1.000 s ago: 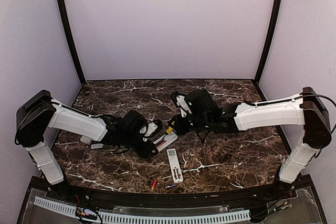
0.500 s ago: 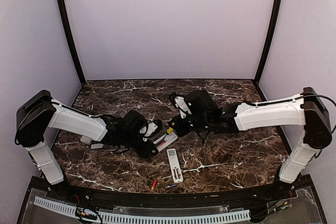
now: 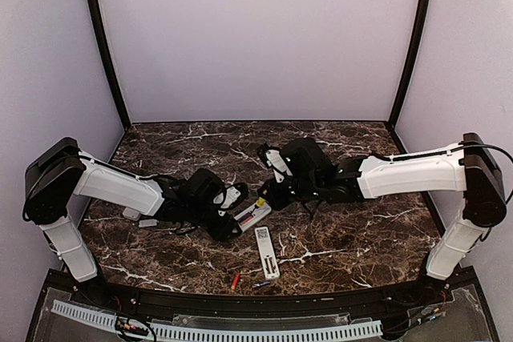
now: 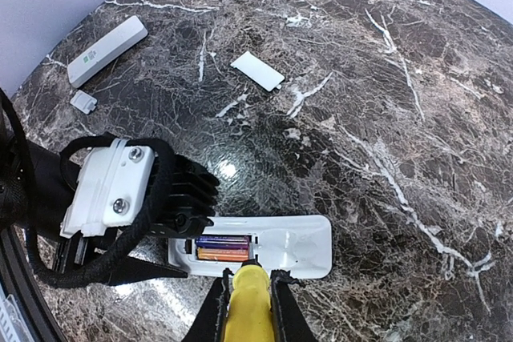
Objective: Unload the batteries from the remote control
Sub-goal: Remove the battery from the remote control without the battery cover.
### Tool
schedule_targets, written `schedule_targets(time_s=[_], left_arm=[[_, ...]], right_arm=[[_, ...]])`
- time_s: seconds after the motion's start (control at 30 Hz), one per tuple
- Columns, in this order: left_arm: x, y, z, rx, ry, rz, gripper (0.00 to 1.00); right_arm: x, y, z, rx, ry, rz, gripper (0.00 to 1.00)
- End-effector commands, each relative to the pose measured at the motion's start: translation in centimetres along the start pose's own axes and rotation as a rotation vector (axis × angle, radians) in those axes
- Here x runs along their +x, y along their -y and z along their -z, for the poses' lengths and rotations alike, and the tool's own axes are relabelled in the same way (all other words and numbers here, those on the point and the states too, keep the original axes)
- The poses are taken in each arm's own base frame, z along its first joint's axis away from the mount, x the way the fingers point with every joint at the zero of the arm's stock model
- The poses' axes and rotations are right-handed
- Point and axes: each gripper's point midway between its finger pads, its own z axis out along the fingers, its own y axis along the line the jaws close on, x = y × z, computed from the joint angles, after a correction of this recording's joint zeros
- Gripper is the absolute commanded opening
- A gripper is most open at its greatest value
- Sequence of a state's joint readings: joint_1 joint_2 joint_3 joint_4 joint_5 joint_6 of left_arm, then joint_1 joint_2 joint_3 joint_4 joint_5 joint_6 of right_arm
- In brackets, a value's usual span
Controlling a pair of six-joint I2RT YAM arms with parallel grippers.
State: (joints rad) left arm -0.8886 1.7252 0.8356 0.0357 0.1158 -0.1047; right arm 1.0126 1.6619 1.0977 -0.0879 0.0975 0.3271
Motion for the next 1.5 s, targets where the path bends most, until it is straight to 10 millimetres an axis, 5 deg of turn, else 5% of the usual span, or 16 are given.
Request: schedule_targets(time_s=[0.0,0.33,0.77,1.47], left_arm=[[4.6,0.6,-1.4,0.024,-0.158,-0.016,0.27],[4.7,0.6,-1.4,0.024,-0.16,-0.016,0.27],[4.8,0.6,-1.4,0.022,-0.165,-0.016,0.27],[4.8,0.5,-1.4,0.018,-0.169,-0.018,0.26]], right_arm=[[1.6,0.2,-0.7,0.01,-0.063,0.011,0.0],[2.1,1.4,-1.4,0.004,-0.054,-0.092,0.0],[1.7,1.3,-0.4,-0.45,-0.018,-0.442,0.0],[-0.4,-1.1,2.1,-0.641,0.014,-0.48,0.0]])
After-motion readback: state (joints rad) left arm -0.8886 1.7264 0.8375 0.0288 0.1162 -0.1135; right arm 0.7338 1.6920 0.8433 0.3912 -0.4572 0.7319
